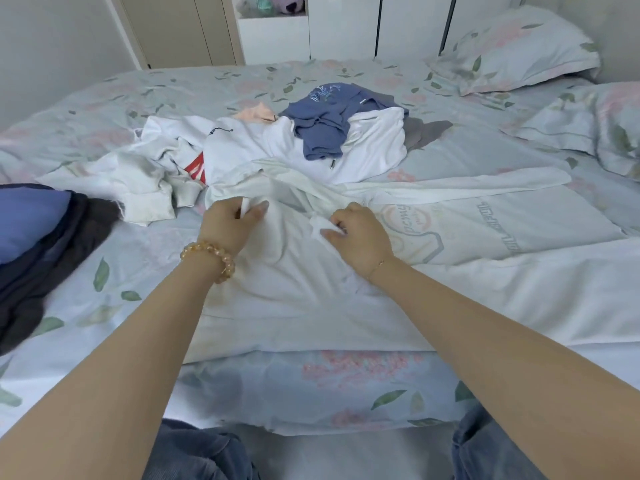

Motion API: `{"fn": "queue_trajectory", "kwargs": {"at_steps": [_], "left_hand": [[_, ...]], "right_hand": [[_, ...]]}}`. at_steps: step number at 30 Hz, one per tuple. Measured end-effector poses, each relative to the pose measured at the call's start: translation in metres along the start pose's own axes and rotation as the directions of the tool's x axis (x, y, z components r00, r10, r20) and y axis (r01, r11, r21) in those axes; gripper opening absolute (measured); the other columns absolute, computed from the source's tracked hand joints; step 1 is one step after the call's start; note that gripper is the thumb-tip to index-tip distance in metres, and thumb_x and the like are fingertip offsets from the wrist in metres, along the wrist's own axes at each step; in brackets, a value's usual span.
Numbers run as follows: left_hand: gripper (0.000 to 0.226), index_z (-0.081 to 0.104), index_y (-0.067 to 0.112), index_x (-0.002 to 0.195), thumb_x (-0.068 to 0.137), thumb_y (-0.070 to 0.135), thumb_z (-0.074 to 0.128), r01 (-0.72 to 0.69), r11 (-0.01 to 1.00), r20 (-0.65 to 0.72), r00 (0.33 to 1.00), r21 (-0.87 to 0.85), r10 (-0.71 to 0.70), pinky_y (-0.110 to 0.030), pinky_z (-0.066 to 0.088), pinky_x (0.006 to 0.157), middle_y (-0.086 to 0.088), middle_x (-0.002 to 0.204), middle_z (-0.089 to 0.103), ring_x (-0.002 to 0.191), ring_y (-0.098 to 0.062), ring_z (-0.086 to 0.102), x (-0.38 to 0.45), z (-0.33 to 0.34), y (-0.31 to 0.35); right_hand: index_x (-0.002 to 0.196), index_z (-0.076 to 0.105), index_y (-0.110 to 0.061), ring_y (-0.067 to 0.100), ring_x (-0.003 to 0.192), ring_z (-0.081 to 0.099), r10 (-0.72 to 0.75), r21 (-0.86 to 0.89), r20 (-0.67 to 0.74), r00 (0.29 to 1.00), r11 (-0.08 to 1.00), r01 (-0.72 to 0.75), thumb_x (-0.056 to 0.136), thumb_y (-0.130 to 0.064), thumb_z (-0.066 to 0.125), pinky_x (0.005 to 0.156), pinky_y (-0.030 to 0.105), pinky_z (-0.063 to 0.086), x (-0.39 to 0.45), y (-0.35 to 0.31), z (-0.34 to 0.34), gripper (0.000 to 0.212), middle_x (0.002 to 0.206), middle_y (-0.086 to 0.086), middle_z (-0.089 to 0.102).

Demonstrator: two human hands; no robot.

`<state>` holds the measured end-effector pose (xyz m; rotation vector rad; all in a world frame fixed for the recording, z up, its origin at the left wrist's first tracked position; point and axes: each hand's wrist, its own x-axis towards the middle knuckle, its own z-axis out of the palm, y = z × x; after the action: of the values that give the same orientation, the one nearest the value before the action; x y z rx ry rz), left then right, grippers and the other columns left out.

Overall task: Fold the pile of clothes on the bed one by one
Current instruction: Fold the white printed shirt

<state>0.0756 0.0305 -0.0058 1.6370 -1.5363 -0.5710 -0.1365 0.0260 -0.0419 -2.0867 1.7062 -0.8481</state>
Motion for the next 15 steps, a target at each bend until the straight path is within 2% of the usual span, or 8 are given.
{"fn": "queue_trajectory", "kwargs": {"at_steps": [2,3,5,7,8,10,12,15], "left_hand": [[0.052,0.028,0.017,0.056,0.091,0.033,0.063,-0.004,0.999,-0.009,1.0,-0.051,0.003,-0.022,0.02,0.045,0.002,0.054,0.026,0.044,-0.007,0.024,0.008,-0.004,-0.003],[0.048,0.033,0.014,0.058,0.09,0.031,0.064,-0.003,0.994,-0.012,1.0,-0.108,0.002,-0.022,0.022,0.047,-0.001,0.056,0.028,0.047,-0.008,0.027,0.011,-0.007,-0.003],[0.037,0.046,0.008,0.066,0.09,0.028,0.066,0.005,0.971,-0.02,1.0,-0.238,-0.01,-0.027,0.028,0.054,-0.005,0.063,0.036,0.058,-0.016,0.035,0.015,-0.012,-0.005],[0.024,0.058,0.007,0.074,0.089,0.023,0.067,0.007,0.946,0.001,1.0,-0.324,-0.007,-0.028,0.038,0.061,-0.007,0.07,0.049,0.065,-0.017,0.046,0.016,-0.021,-0.008],[0.016,0.064,0.009,0.078,0.089,0.021,0.068,-0.004,0.942,0.027,1.0,-0.336,0.014,-0.027,0.042,0.063,-0.005,0.073,0.056,0.067,-0.014,0.051,0.016,-0.025,-0.01],[0.001,0.07,0.017,0.086,0.086,0.016,0.07,-0.041,0.95,0.087,0.994,-0.31,0.071,-0.024,0.047,0.067,-0.003,0.079,0.064,0.073,-0.011,0.057,0.01,-0.038,-0.01],[0.01,0.072,0.017,0.089,0.083,0.01,0.072,-0.087,0.962,0.143,0.981,-0.26,0.128,-0.019,0.05,0.072,0.002,0.081,0.069,0.076,-0.009,0.06,0.0,-0.052,-0.007],[0.02,0.074,0.018,0.077,0.079,-0.001,0.072,-0.127,0.976,0.286,0.942,-0.177,0.174,-0.014,0.052,0.078,0.009,0.081,0.074,0.08,-0.002,0.066,-0.025,-0.075,-0.004]], "right_hand": [[0.08,0.06,-0.006,0.017,0.071,0.047,0.106,0.183,-0.08,0.991,0.979,-0.09,0.093,-0.026,0.06,0.065,0.031,0.036,0.009,0.004,-0.005,0.024,0.073,0.001,0.048],[0.08,0.059,-0.002,0.017,0.068,0.045,0.179,0.302,-0.1,0.979,0.943,-0.142,0.094,-0.024,0.059,0.065,0.031,0.034,0.014,0.008,-0.008,0.026,0.071,0.002,0.049],[0.089,0.06,0.005,0.019,0.074,0.051,0.309,0.501,-0.055,0.95,0.831,-0.241,0.094,-0.023,0.058,0.071,0.036,0.045,0.02,0.017,-0.014,0.028,0.079,0.007,0.056],[0.09,0.061,-0.002,0.022,0.077,0.056,0.328,0.604,0.032,0.944,0.746,-0.28,0.093,-0.023,0.059,0.076,0.049,0.052,0.018,0.023,-0.02,0.022,0.087,0.012,0.062],[0.087,0.062,-0.007,0.022,0.077,0.057,0.291,0.631,0.052,0.955,0.732,-0.258,0.094,-0.02,0.058,0.076,0.047,0.052,0.013,0.022,-0.025,0.015,0.088,0.012,0.064],[0.086,0.061,-0.013,0.014,0.074,0.058,0.152,0.654,0.041,0.988,0.744,-0.141,0.097,-0.01,0.055,0.073,0.031,0.048,0.003,0.017,-0.036,0.012,0.081,0.002,0.067],[0.089,0.061,-0.012,0.005,0.067,0.053,0.003,0.627,0.029,1.0,0.778,-0.02,0.096,-0.007,0.056,0.069,0.019,0.044,-0.012,0.01,-0.051,0.01,0.07,-0.012,0.062],[0.089,0.064,-0.019,0.006,0.08,0.055,-0.263,0.42,0.009,0.965,0.877,0.235,0.09,-0.012,0.063,0.083,0.023,0.043,-0.04,0.004,-0.069,0.007,0.083,-0.009,0.061]]}}
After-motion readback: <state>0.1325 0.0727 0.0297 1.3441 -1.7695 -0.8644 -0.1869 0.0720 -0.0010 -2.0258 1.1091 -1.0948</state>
